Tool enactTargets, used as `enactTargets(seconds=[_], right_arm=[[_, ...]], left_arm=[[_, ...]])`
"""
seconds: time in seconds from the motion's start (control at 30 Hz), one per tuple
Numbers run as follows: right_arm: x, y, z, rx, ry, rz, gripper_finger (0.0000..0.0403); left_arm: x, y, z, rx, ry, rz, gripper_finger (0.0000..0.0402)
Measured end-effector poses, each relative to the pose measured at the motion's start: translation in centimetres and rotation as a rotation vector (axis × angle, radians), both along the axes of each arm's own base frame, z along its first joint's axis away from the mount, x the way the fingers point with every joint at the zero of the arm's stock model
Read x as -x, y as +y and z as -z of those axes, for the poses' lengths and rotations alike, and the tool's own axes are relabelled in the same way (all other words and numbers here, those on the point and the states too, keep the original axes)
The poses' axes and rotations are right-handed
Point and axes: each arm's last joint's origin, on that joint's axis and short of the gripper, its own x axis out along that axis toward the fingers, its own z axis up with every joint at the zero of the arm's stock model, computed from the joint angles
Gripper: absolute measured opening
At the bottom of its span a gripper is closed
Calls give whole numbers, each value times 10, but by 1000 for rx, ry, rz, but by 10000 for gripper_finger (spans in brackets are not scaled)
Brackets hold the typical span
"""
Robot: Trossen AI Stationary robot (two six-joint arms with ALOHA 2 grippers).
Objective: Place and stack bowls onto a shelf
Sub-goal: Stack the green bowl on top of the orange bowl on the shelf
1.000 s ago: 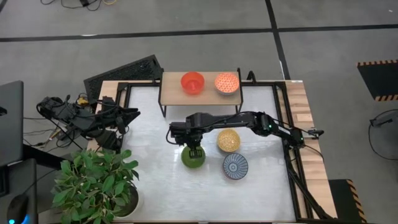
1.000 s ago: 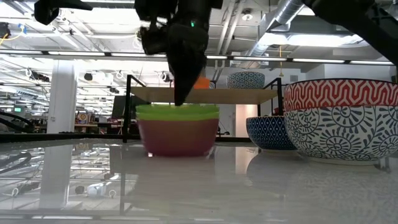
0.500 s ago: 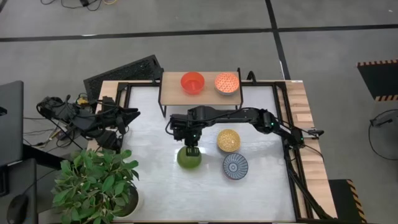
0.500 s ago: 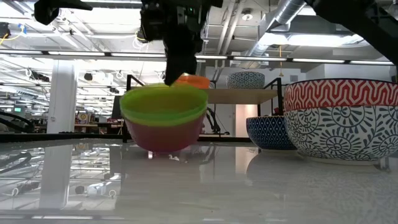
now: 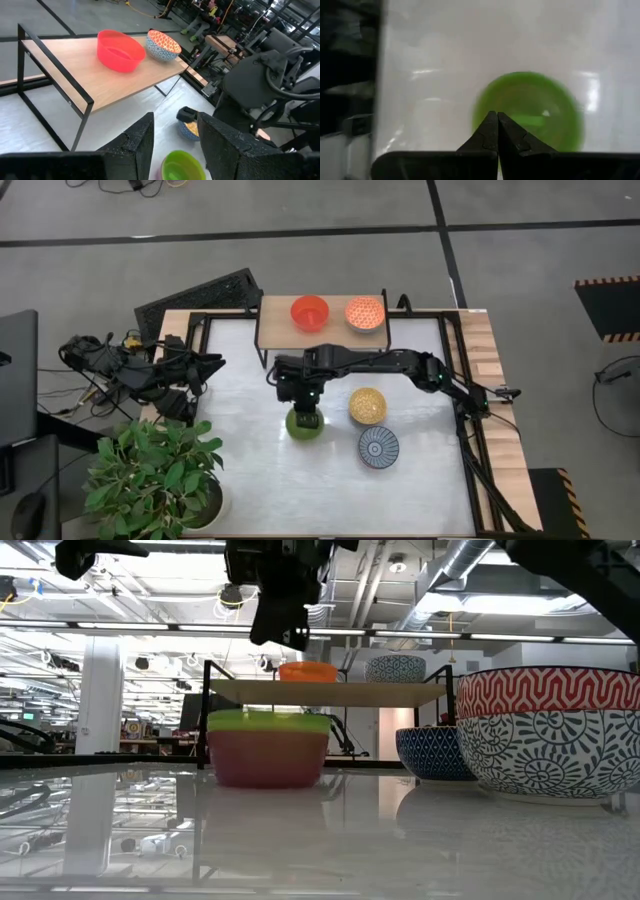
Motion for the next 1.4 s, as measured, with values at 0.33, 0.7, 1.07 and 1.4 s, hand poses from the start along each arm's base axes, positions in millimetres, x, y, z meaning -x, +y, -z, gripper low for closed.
enactTargets(seconds=[0.33,0.7,1.07,1.4], right_arm=[[-1,-10,4,326,-14,32,163],[-2,-7,39,343,39,-29,161],[-4,-11,52,346,41,-27,139],[-9,-14,66,345,56,-24,139]], left_arm=[[0,0,0,0,0,0,135],[0,0,1,-9,16,0,135],[1,0,2,-11,21,-1,135],[1,0,2,-11,21,-1,135]])
